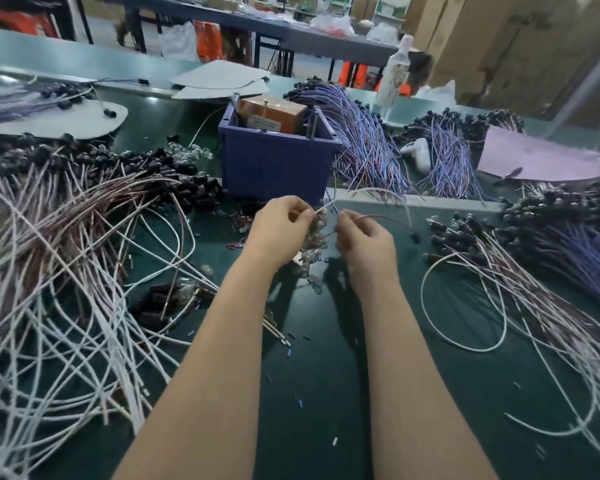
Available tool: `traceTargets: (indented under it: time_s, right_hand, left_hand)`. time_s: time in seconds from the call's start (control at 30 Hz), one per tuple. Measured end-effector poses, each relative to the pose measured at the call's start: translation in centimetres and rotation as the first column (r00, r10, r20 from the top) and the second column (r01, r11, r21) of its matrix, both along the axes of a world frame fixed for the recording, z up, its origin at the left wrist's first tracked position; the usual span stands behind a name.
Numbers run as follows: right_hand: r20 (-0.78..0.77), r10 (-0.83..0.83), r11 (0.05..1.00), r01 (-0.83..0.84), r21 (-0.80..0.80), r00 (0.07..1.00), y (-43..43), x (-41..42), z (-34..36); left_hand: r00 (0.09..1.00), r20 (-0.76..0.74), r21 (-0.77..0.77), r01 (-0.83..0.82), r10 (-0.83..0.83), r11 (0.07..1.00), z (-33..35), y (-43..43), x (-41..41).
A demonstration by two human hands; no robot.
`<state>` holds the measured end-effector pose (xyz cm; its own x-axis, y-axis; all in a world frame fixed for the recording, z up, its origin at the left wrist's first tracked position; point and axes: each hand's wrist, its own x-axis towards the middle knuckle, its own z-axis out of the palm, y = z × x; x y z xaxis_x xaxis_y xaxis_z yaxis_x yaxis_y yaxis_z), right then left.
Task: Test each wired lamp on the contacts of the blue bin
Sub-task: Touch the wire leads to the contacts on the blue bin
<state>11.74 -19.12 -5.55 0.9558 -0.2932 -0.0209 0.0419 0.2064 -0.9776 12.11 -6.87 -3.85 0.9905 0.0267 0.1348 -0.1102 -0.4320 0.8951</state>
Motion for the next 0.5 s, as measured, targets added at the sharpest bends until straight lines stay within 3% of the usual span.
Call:
traceTargets:
  time_s: [0.1,0.27,0.4,0.5]
  right_hand:
    - [0.023,0.150,0.989,-0.150,0.009,0.988,1.1,-0.5,0.1]
    - [0.057,0.196,0.975,-0.201,0.097,0.979,0.8,-0.8,0.4]
    - [0.122,0.015,0.993,-0.029,0.111,0.992,0.8,-0.7,0.7]
    - [0.139,-0.225,0.933,0.172,0.317,0.965,-0.4,-0.5,1.1]
  left_hand:
    - [0.999,0.043,-0.036,-0.006,0.007,0.999,-0.1,-0.6,0.0]
    - [0.999,0.042,-0.022,0.032,-0.031,0.999,-0.4,-0.8,-0.3]
    - [0.995,0.033,-0.040,0.092,-0.091,0.995,-0.2,-1.0,-0.5]
    - [0.993,-0.004,0.008,0.114,-0.114,0.993,-0.2,-0.4,-0.4]
